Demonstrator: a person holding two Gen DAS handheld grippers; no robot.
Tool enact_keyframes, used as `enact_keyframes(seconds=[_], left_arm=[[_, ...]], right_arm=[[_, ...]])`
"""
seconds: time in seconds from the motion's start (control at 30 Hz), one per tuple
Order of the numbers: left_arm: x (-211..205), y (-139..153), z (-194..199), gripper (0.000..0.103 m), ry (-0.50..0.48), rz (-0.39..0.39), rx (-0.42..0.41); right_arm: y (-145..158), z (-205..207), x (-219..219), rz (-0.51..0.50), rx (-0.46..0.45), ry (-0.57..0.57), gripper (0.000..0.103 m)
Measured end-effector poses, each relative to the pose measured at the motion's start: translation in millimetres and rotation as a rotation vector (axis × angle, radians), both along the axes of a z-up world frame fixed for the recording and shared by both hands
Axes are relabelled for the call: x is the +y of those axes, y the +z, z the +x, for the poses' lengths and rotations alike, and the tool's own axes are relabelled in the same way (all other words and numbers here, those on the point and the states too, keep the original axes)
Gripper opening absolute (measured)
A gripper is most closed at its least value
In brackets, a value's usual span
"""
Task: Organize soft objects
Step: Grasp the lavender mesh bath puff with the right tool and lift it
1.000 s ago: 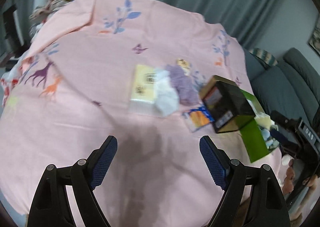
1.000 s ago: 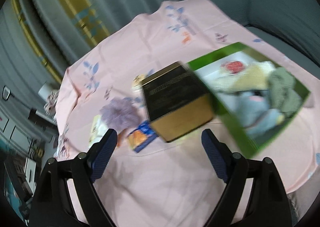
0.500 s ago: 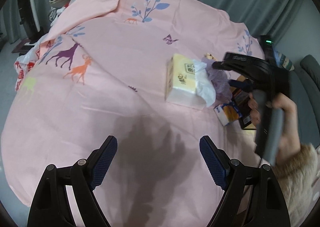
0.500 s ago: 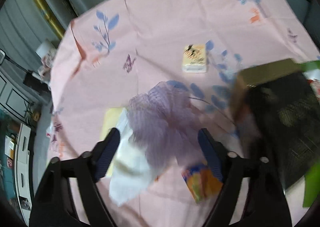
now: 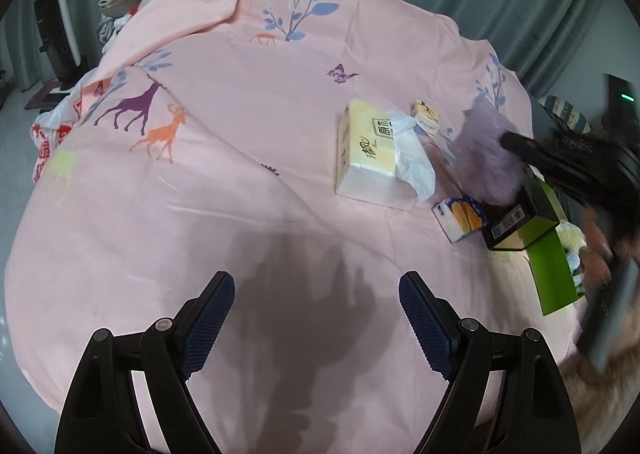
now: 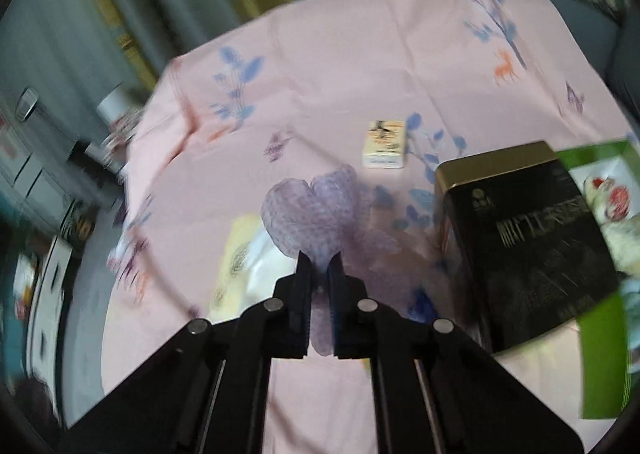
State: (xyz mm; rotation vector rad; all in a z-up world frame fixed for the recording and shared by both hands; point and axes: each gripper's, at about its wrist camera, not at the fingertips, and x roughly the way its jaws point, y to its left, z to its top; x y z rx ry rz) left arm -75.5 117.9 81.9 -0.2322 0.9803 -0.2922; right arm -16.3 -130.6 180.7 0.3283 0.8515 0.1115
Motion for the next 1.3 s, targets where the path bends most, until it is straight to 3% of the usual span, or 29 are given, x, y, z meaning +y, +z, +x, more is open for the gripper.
enact_keyframes(seconds=[0.13, 0.23, 0.37, 0.43, 0.53, 0.6, 0.67, 0.8, 1.0, 1.03, 1.1, 1.23, 1.3], left_arm=[[1, -2, -2, 0.085, 0.004, 0.002, 0.005], [3, -5, -5, 0.085, 0.007, 0.007, 0.015], [7, -10, -9, 0.085, 0.015, 0.011, 0.033], [8, -12, -10, 0.085, 0.014, 0.004, 0.047], [5, -14, -13, 0.085, 0.002, 0.01, 0.049], [1, -15, -16, 0.085, -0.01, 0.019, 0.048], [-4, -18, -18, 0.085, -0.022, 0.021, 0.051], [-15, -23, -24, 0.085, -0.06, -0.017, 0.061], [-39, -30, -27, 0.084, -0.134, -0.095, 0.059], [-43, -31, -26, 0.081, -0.14, -0.108, 0.063], [-53, -36, -21, 0.064, -0.167, -0.138, 0.073], [-71, -50, -10, 0.046, -0.191, -0.151, 0.126], [-78, -56, -7, 0.038, -0.2, -0.144, 0.138]], right_arm=[[-16, -39, 32, -0.01, 0.067, 0.147, 0.01], [-51, -55, 56, 0.05, 0.189, 0.235, 0.01], [-94, -70, 74, 0.192, 0.307, 0.281, 0.012], [-108, -71, 74, 0.18, 0.344, 0.237, 0.012], [-101, -72, 68, 0.153, 0.308, 0.188, 0.018], [-90, -75, 61, 0.139, 0.269, 0.154, 0.05], [-80, -77, 53, 0.128, 0.224, 0.123, 0.064], [-67, -80, 34, 0.119, 0.181, 0.071, 0.071], [-71, -79, 7, 0.208, 0.169, 0.04, 0.076], [-73, -77, 7, 0.218, 0.171, 0.042, 0.076], [-83, -67, 14, 0.231, 0.186, 0.049, 0.076], [-100, -52, 28, 0.249, 0.233, 0.075, 0.076], [-107, -48, 32, 0.26, 0.252, 0.094, 0.068]])
